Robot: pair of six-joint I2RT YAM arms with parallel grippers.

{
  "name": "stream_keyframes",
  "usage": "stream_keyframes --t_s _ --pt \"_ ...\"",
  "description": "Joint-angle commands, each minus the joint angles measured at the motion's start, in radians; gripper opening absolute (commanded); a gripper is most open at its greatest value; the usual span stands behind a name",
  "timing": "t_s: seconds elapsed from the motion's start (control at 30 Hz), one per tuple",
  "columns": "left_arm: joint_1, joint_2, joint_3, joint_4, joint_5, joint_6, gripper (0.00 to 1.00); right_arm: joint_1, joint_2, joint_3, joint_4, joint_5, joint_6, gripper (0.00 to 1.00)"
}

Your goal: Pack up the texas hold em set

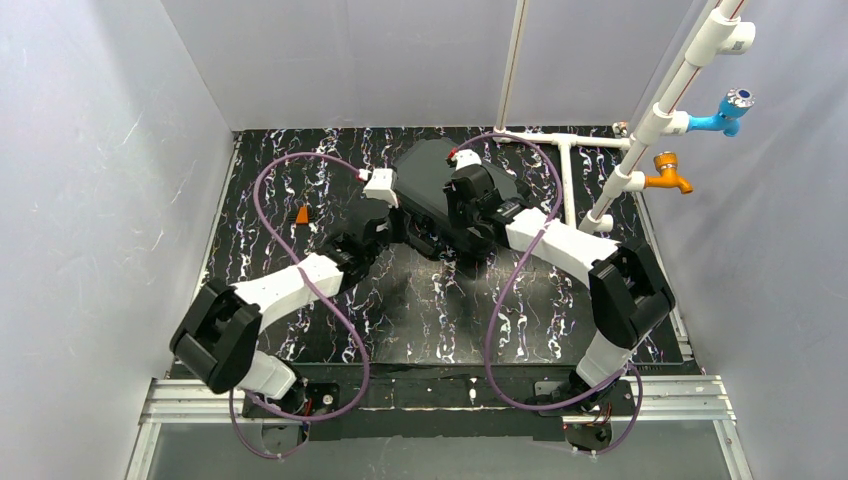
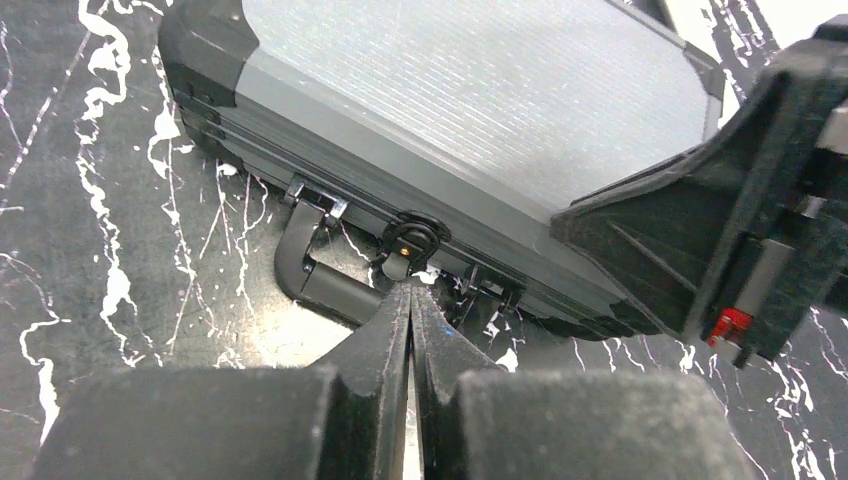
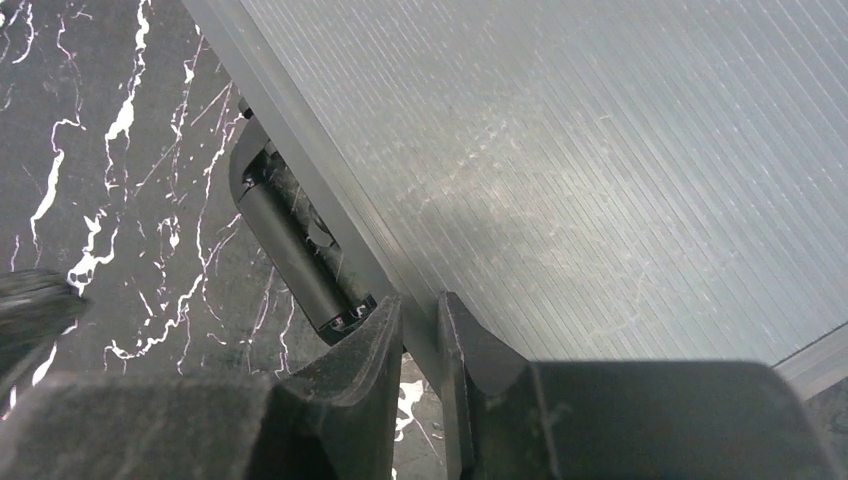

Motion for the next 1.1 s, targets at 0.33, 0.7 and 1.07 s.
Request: stream_keyframes --t_s 0.33,0.7,1.07 --pt "0.003 -0.288 -0.039 -0.140 -0.048 0.096 0.03 0.027 -0.128 0.058 -0.092 -0.086 -0.004 0.27" --pt "0.003 -0.515 -0.015 -0.342 -0.085 0.149 0.30 0.026 -0.287 0.038 -0.006 -0.104 -0.010 0.37" --pt "0.003 -0.653 0.083 -0.591 -0.111 0.234 0.81 0.027 -0.421 0.025 0.053 -0.083 -0.051 0.75"
